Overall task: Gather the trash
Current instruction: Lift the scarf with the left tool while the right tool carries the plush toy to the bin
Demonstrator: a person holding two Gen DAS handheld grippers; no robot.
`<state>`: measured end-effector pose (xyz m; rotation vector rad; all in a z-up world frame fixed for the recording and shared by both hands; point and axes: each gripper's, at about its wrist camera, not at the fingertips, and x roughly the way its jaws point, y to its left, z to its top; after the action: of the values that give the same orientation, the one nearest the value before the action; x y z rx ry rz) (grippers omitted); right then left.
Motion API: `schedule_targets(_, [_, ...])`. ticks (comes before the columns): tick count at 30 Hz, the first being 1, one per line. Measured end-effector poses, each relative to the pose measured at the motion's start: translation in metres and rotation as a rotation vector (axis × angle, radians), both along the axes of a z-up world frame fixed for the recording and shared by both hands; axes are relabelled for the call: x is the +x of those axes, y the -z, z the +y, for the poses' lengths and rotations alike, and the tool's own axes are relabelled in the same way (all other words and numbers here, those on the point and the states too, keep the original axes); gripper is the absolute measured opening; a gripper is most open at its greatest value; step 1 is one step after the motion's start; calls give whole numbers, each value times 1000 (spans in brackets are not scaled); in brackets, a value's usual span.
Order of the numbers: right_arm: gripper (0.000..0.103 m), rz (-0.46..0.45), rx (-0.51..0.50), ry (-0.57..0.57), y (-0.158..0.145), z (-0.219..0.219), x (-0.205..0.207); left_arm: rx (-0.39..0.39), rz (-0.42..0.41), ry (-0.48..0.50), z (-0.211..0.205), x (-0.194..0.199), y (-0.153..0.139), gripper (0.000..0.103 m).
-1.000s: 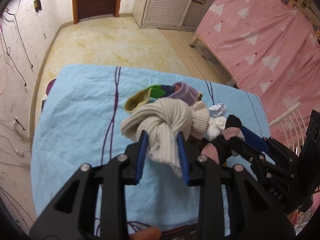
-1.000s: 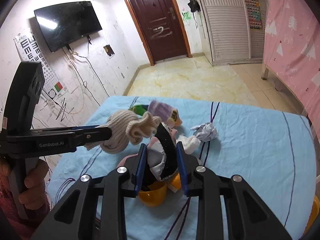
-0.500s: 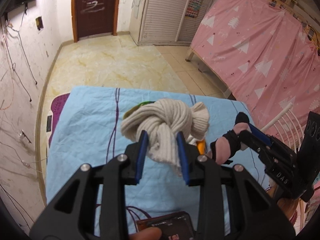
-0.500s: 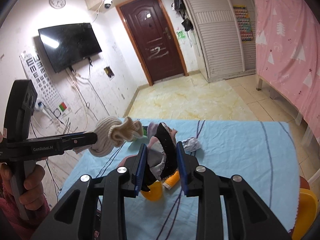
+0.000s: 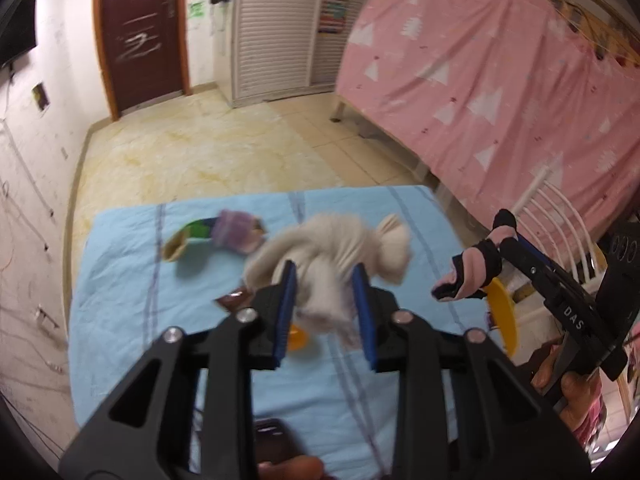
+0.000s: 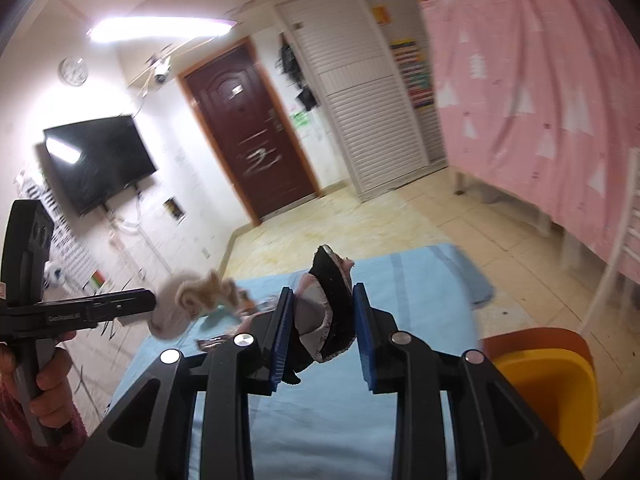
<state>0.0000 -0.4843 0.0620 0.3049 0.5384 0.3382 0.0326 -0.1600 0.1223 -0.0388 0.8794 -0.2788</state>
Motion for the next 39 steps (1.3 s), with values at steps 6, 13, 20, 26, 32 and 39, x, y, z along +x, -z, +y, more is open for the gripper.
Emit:
schedule_targets(6, [23, 13, 48, 121, 19, -70, -18, 30, -1, 92, -56, -3, -3, 23])
schedule_targets(13, [23, 61, 59, 189, 49, -114, -24, 168, 99, 98, -77, 13, 39, 24])
schedule_targets(20, [23, 131, 48, 278, 84, -146, -24, 237, 219, 62, -60, 25, 81, 47])
schedule_targets(26, [24, 188, 35, 308, 107, -158, -20, 247, 303, 66, -62, 29, 102, 58])
schedule_targets(32, [24, 226, 25, 306, 120, -158, -12, 231, 346, 60, -67, 42, 117, 75])
schedule_targets(39, [24, 261, 15, 303, 132, -155, -3, 271, 318, 20, -68, 48, 122, 50])
